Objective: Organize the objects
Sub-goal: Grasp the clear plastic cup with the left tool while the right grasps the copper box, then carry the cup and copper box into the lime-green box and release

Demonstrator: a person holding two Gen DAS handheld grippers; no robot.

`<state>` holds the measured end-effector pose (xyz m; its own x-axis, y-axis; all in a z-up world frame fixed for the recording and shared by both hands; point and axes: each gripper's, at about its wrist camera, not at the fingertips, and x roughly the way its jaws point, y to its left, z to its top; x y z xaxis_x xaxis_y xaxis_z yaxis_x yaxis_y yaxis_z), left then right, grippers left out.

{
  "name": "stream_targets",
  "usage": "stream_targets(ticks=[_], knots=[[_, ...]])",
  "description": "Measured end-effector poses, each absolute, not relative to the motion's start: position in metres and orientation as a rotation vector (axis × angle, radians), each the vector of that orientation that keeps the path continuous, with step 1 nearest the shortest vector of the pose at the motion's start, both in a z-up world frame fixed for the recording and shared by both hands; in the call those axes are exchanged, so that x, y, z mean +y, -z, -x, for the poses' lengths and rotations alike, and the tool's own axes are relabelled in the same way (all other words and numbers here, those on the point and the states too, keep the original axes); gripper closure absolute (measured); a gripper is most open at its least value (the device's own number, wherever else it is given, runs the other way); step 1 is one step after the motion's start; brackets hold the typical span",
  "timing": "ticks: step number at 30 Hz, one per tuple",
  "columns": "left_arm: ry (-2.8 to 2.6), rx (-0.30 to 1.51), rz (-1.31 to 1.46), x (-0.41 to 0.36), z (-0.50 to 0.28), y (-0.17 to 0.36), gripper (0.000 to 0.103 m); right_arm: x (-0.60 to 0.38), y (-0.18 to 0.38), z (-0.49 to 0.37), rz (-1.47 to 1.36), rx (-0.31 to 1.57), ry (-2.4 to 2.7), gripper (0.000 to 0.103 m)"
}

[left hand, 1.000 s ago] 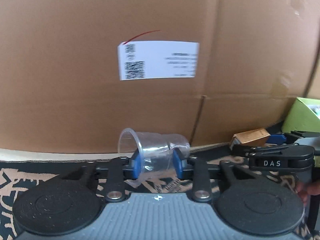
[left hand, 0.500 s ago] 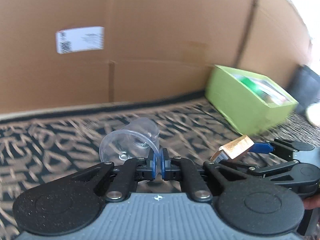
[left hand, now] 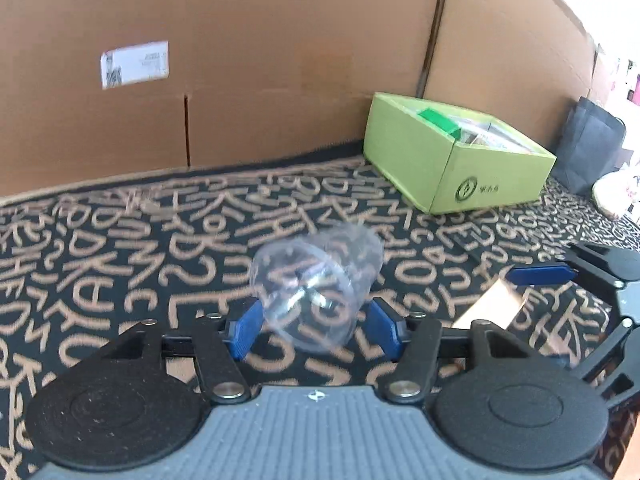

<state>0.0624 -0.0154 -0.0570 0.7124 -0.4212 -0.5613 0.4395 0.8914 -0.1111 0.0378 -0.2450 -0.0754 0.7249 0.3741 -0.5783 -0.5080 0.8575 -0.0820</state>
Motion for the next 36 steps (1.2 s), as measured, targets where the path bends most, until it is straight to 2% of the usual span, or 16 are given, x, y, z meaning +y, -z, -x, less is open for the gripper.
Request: stream_targets(ticks=[3,4,5,6,7,10,12,18,23,24,25,26,27,28,36], knots=[[0.490,0.593,-0.051,-0.025,-0.065,0.052,0.041,-0.249,0.081,-0.061,0.286,0.613,-0.572,0.007],[0.491,0.585,-0.061,-0.029,-0.064,0.052,0.042,-0.250,0.082,-0.068,0.259,0.643,-0.580,0.012],[0.490,0.582,-0.072,-0.032,-0.064,0.052,0.050,-0.253,0.083,-0.072,0.217,0.667,-0.594,0.020],[0.489,0.584,-0.078,-0.035,-0.063,0.052,0.066,-0.255,0.082,-0.074,0.174,0.673,-0.592,0.036],[0.492,0.593,-0.076,-0.036,-0.063,0.053,0.068,-0.255,0.081,-0.074,0.156,0.673,-0.551,0.045],[0.525,0.630,-0.049,-0.039,-0.064,0.056,0.068,-0.253,0.079,-0.069,0.099,0.684,-0.389,0.063],[0.541,0.640,-0.064,-0.045,-0.064,0.058,0.068,-0.250,0.076,-0.061,0.087,0.702,-0.305,0.065],[0.488,0.615,-0.060,-0.049,-0.071,0.056,0.065,-0.237,0.070,-0.047,0.099,0.685,-0.331,0.062],[0.495,0.620,-0.054,-0.051,-0.071,0.053,0.067,-0.240,0.070,-0.060,0.037,0.674,-0.299,0.061],[0.488,0.618,-0.068,-0.052,-0.070,0.053,0.067,-0.238,0.075,-0.063,0.040,0.680,-0.286,0.062],[0.484,0.618,-0.078,-0.053,-0.070,0.054,0.067,-0.238,0.078,-0.062,0.046,0.665,-0.271,0.069],[0.488,0.626,-0.086,-0.054,-0.071,0.055,0.071,-0.237,0.079,-0.063,0.056,0.660,-0.261,0.071],[0.496,0.638,-0.087,-0.055,-0.072,0.057,0.094,-0.238,0.078,-0.061,0.053,0.657,-0.257,0.072],[0.508,0.655,-0.086,-0.056,-0.073,0.058,0.099,-0.240,0.077,-0.058,0.043,0.655,-0.259,0.072],[0.643,0.600,-0.123,-0.088,-0.068,0.015,0.099,-0.287,0.050,-0.031,-0.054,0.599,-0.206,0.072]])
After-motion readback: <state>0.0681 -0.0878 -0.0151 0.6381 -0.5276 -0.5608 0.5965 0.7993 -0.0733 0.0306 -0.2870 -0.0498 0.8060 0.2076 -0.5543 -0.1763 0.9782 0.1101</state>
